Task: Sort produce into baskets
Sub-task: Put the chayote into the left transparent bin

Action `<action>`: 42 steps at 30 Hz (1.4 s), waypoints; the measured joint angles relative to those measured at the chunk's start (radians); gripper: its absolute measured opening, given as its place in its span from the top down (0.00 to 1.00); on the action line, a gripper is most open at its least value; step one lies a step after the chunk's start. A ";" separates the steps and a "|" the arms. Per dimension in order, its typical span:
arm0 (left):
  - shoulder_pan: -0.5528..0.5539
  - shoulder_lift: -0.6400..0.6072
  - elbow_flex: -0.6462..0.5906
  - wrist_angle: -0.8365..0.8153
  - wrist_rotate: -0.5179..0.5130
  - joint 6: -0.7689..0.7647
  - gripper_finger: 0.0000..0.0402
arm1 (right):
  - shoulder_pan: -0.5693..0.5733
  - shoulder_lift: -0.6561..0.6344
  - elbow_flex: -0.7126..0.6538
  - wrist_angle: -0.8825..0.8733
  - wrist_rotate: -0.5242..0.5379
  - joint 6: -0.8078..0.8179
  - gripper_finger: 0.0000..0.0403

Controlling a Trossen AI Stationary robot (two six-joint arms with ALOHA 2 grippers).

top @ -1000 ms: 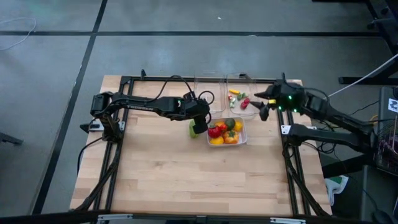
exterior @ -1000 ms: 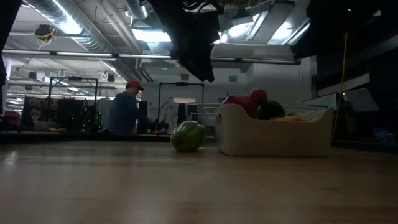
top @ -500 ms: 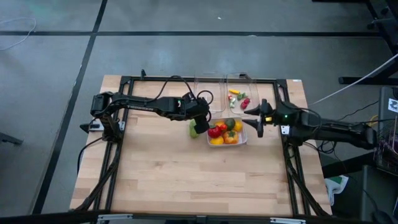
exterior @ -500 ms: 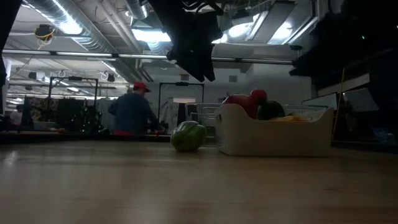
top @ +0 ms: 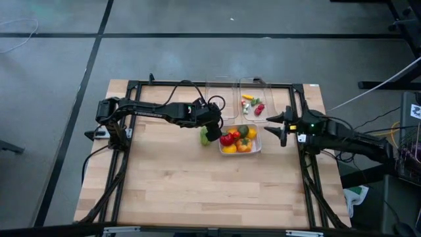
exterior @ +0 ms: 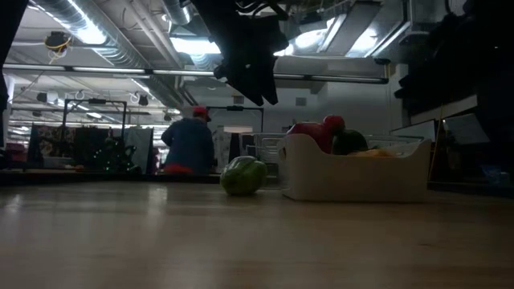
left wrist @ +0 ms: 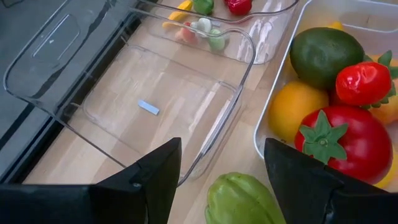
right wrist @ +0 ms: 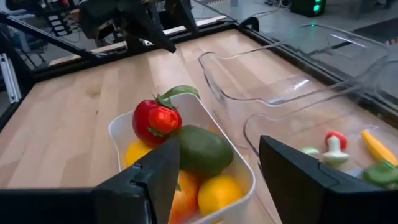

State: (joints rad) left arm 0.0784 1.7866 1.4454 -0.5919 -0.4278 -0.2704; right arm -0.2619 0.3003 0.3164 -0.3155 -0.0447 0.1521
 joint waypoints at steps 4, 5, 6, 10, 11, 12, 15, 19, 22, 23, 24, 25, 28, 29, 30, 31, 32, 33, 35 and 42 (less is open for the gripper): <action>0.000 0.000 0.000 0.000 0.000 -0.020 0.44 | 0.000 -0.086 0.000 -0.066 0.002 0.005 0.46; 0.000 0.000 0.000 0.000 0.000 -0.020 0.44 | 0.000 -0.106 0.000 -0.071 0.003 0.005 0.46; 0.000 0.000 0.000 0.000 0.000 -0.020 0.44 | 0.000 -0.126 0.000 -0.075 0.003 0.005 0.46; 0.000 0.000 0.000 0.000 0.000 -0.021 0.44 | 0.000 -0.193 -0.010 -0.079 0.008 0.006 0.46; 0.000 0.000 0.000 0.000 0.000 -0.021 0.44 | 0.000 -0.210 -0.021 -0.081 0.009 0.006 0.46; 0.000 0.000 0.000 0.000 0.000 -0.022 0.44 | 0.000 -0.225 -0.034 -0.079 0.009 0.009 0.46; 0.000 0.000 0.000 0.001 0.000 -0.022 0.44 | 0.000 -0.265 -0.092 -0.030 0.009 0.043 0.46; 0.000 0.000 0.000 0.001 0.000 -0.022 0.44 | 0.000 -0.299 -0.170 0.067 0.006 0.053 0.46; 0.000 0.000 0.000 0.001 0.000 -0.022 0.44 | 0.000 -0.297 -0.211 0.150 -0.008 0.053 0.46; 0.000 0.000 0.000 0.001 0.000 -0.022 0.44 | 0.000 -0.298 -0.223 0.179 -0.011 0.053 0.46; 0.000 0.000 0.000 0.001 0.000 -0.022 0.44 | 0.000 -0.298 -0.237 0.208 -0.015 0.053 0.46; 0.000 0.000 0.000 0.001 0.000 -0.022 0.44 | 0.000 -0.298 -0.250 0.225 -0.021 0.053 0.46; 0.000 0.000 0.000 0.001 0.001 -0.022 0.44 | 0.000 -0.298 -0.281 0.292 -0.033 0.052 0.46; 0.000 0.000 0.000 0.002 0.001 -0.022 0.44 | 0.000 -0.297 -0.289 0.317 -0.038 0.050 0.46; 0.000 0.000 0.000 0.002 0.001 -0.022 0.44 | 0.000 -0.296 -0.297 0.338 -0.042 0.042 0.46; 0.000 0.000 0.000 0.002 0.001 -0.022 0.44 | 0.000 -0.295 -0.303 0.351 -0.049 0.022 0.46; 0.000 0.000 0.000 0.004 0.001 -0.022 0.44 | 0.000 -0.296 -0.304 0.353 -0.054 0.000 0.46; 0.000 0.000 0.000 0.006 0.001 -0.022 0.44 | 0.000 -0.297 -0.304 0.353 -0.057 -0.025 0.46; 0.000 0.000 0.000 0.005 0.001 -0.022 0.44 | 0.000 -0.296 -0.304 0.352 -0.056 -0.073 0.46; -0.001 0.000 0.000 0.005 0.001 -0.022 0.44 | 0.000 -0.284 -0.306 0.339 0.065 -0.136 0.46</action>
State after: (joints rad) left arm 0.0772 1.7866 1.4452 -0.5869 -0.4267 -0.2924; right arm -0.2623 0.0160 0.0107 0.0230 0.0206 0.0156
